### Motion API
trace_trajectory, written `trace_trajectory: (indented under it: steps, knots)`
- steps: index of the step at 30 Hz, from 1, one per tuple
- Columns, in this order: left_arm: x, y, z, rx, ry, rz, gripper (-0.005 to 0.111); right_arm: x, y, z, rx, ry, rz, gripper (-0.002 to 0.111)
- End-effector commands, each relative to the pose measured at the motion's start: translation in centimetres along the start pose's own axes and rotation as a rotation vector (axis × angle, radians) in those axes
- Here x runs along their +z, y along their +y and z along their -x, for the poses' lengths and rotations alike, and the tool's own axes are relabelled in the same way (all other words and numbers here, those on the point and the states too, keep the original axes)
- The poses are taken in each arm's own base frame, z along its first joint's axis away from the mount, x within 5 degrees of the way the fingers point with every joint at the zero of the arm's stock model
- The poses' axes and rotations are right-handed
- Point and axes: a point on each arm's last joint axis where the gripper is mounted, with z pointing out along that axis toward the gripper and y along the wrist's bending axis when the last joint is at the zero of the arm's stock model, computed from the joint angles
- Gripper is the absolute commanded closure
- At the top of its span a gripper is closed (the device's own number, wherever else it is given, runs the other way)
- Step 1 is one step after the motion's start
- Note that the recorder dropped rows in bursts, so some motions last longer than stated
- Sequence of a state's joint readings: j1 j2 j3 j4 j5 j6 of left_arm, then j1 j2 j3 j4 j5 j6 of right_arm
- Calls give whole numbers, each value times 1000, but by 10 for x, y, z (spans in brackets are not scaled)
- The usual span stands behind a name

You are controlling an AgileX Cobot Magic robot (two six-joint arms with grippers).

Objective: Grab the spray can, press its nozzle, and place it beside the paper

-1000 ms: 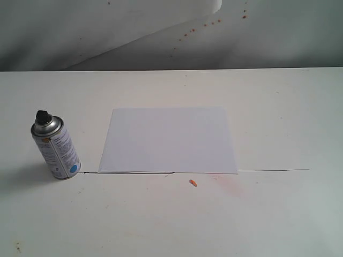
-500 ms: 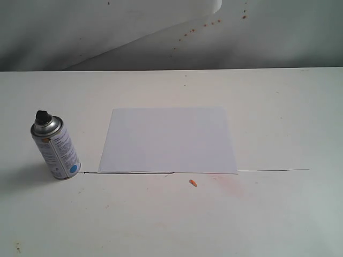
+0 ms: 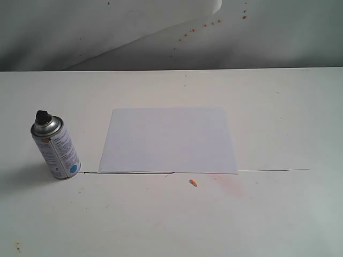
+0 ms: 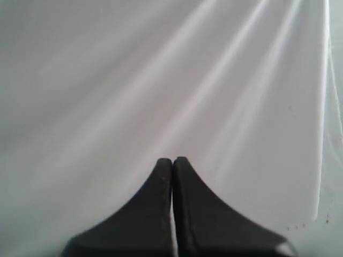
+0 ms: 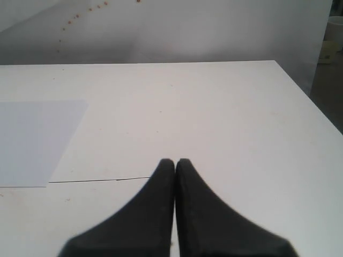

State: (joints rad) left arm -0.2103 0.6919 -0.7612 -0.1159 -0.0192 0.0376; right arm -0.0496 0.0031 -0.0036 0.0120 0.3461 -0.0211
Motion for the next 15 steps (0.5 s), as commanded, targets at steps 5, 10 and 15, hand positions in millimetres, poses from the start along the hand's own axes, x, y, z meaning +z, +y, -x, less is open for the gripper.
trace_trajectory:
  steps: [5,10,15]
  knots:
    - [53,4,-47,-38,227,22,105,0,0,-1,-16,-3,-3,108]
    - [56,4,-49,-38,223,24,105,0,0,-1,-16,-3,-3,108]
    - [56,4,-49,1,224,19,105,0,0,-1,-16,-3,-3,108]
